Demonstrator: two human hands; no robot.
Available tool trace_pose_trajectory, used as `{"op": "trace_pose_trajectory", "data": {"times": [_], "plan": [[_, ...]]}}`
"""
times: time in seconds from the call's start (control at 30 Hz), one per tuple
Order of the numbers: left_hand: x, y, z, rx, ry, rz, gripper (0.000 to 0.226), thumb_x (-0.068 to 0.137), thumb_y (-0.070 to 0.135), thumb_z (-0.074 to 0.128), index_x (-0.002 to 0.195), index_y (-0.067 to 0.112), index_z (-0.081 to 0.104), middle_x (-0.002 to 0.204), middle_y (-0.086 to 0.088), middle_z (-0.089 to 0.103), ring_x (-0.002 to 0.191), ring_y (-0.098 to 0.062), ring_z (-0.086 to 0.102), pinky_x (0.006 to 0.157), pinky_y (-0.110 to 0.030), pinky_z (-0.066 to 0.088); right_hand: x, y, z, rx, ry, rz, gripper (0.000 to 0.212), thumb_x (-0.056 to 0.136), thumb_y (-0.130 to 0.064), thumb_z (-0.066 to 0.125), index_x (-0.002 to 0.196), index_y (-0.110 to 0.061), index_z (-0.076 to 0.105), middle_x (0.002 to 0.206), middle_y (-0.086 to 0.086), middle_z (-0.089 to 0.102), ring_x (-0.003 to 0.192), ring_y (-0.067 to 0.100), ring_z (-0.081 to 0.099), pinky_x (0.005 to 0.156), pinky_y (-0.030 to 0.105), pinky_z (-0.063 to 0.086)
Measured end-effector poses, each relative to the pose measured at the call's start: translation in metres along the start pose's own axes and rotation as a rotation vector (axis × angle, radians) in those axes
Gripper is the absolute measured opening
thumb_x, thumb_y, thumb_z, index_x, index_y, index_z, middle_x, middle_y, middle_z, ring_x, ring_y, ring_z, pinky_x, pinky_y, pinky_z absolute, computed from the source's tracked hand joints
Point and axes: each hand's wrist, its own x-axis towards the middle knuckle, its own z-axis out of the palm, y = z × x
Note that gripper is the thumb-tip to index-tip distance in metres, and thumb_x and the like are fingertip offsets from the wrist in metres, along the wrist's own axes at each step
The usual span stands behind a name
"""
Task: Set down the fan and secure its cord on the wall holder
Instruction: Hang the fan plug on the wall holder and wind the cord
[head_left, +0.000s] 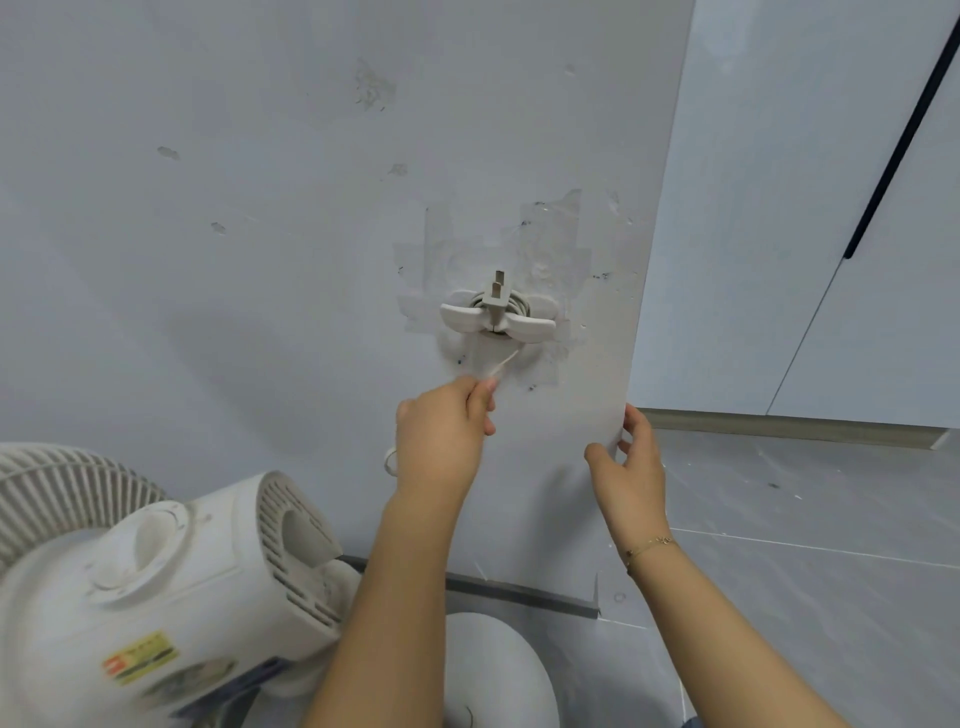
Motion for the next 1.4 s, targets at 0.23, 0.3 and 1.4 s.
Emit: {"op": "trace_pose_trajectory", "data": {"times": [0.23,0.3,1.4], "plan": [[-0.024,-0.033,0.013,-0.123,-0.199,-0.166,0.047,0.1,0.035,0.038,0.06,0.02,0.056,0.063,0.009,0.062,0.068,-0.012,0.058,0.079,-0.03,0.041,-0.006,-0.004,0.0,-0.009,-0.011,0.019,0.063,0.085,-0.009,0.051,0.144,-0.023,0.034,0.146,-0.001,0.042,0.134,0.019,0.04,0.11,0.047,0.037],[-0.023,-0.032,0.012,-0.263,-0.171,-0.17,0.038,0.099,0.027,0.044,0.063,0.021,0.056,0.062,0.01,0.064,0.061,-0.007,0.054,0.072,-0.028,0.044,-0.008,-0.004,0.0,-0.014,-0.018,0.02,0.066,0.084,-0.01,0.051,0.145,-0.025,0.032,0.148,-0.001,0.04,0.136,0.02,0.038,0.111,0.047,0.036],[0.037,0.071,-0.047,-0.68,0.316,-0.209,0.039,0.087,0.013,0.052,0.05,0.022,0.059,0.062,0.01,0.063,0.076,-0.01,0.062,0.081,-0.036,0.049,-0.003,0.001,-0.005,-0.038,-0.048,-0.018,0.062,0.087,-0.005,0.05,0.144,-0.025,0.035,0.143,-0.005,0.043,0.132,0.015,0.041,0.109,0.046,0.039]]}}
